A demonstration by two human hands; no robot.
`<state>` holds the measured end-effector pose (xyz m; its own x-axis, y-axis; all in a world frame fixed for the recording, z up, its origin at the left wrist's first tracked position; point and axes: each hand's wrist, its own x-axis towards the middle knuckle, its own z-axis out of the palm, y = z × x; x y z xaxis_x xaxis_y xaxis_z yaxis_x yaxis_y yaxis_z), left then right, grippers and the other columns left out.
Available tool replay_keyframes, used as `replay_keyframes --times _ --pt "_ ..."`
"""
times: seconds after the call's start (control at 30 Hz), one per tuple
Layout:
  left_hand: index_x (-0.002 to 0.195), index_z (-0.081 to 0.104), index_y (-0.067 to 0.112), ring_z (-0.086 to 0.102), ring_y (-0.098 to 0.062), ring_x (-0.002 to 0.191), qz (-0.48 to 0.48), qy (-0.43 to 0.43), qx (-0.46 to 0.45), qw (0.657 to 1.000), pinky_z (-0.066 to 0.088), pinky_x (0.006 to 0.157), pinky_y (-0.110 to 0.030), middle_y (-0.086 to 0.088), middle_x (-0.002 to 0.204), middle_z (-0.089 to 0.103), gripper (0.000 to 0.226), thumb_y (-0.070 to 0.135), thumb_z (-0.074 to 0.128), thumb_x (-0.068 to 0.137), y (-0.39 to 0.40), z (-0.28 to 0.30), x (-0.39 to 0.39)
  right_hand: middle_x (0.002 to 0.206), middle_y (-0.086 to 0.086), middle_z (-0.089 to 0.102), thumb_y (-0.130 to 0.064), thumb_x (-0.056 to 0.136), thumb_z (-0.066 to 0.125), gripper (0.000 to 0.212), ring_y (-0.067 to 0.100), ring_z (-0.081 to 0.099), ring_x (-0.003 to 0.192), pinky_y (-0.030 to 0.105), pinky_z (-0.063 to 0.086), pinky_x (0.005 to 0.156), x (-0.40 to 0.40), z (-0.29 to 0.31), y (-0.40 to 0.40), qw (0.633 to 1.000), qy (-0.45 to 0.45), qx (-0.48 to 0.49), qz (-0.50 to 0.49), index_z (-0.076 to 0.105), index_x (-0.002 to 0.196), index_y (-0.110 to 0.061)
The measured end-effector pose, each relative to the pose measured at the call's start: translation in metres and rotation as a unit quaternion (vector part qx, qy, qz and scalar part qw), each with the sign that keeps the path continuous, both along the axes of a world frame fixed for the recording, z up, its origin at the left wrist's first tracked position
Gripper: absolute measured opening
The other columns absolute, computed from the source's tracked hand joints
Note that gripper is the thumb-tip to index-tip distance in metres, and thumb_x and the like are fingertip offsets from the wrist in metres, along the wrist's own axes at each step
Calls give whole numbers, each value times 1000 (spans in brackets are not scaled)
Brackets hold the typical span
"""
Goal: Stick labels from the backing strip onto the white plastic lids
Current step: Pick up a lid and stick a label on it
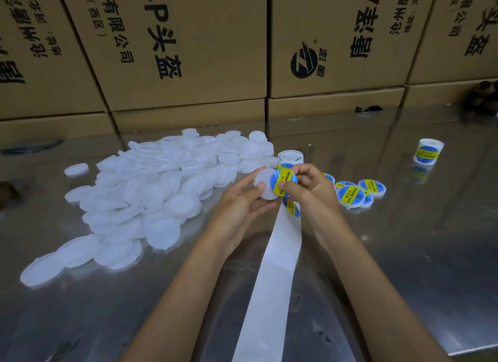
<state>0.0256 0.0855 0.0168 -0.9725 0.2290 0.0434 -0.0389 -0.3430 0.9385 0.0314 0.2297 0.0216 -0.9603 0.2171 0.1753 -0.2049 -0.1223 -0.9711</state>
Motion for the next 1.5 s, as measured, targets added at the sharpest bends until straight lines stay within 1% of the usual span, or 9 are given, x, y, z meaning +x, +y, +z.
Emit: replay_keyframes --times 0.13,0.27,0.4,0.57,0.73,1.0,1.23,1.4,1.5 --pt "134 57 3 67 -29 117 -26 -30 32 999 51 105 -44 -15 125 69 33 10 39 108 0 2 0 86 -2 70 6 84 68 29 11 64 75 23 54 70 -1 -2 -1 999 27 29 -11 58 87 -21" --pt "136 55 -2 64 -29 122 -31 -27 43 998 49 107 -42 -17 129 67 34 8 38 108 0 3 0 89 0 70 6 82 70 32 12 65 79 19 54 67 -2 -4 -3 997 46 61 -13 57 86 -23" --pt "132 58 -1 65 -29 121 -43 -23 54 997 52 104 -38 -17 127 68 33 7 37 108 0 4 2 90 -2 67 3 80 73 31 4 62 74 15 52 62 -2 -5 -5 993 63 94 -16 57 87 -23" --pt "126 62 5 67 -28 118 -48 -24 61 997 57 95 -33 -16 124 70 31 7 36 108 1 4 3 97 9 69 -1 80 75 29 14 61 79 26 55 68 -4 -8 -5 991 68 116 -20 57 89 -21" --pt "129 61 5 66 -27 118 -57 -19 70 996 56 96 -33 -15 125 69 32 7 37 108 1 4 3 95 5 68 -3 80 76 29 11 62 78 21 53 66 -5 -10 -5 990 74 115 -22 57 89 -23" --pt "129 61 5 66 -26 119 -56 -9 61 997 57 95 -31 -15 126 69 33 8 36 108 2 2 2 97 8 68 -5 80 78 30 15 62 81 25 53 69 -6 -12 -6 989 82 119 -23 56 89 -24" --pt "120 67 12 68 -22 115 -58 0 49 997 58 85 -26 -10 120 73 32 8 37 108 1 0 2 90 -10 63 -11 80 79 32 13 59 73 23 50 65 -8 -17 -7 979 103 168 -51 55 87 -30" --pt "125 63 7 66 -25 119 -59 -1 73 996 55 98 -34 -13 125 70 32 10 37 107 -2 0 0 98 -1 57 -24 74 86 37 5 50 68 12 42 65 -10 -18 -5 972 97 189 -105 59 99 -27" --pt "127 62 6 62 -23 118 -42 -19 89 995 43 106 -35 -13 128 68 31 13 40 106 -3 -1 -3 98 -2 56 -42 72 85 45 4 47 67 17 43 66 -9 -20 -7 976 60 182 -102 59 104 -24"
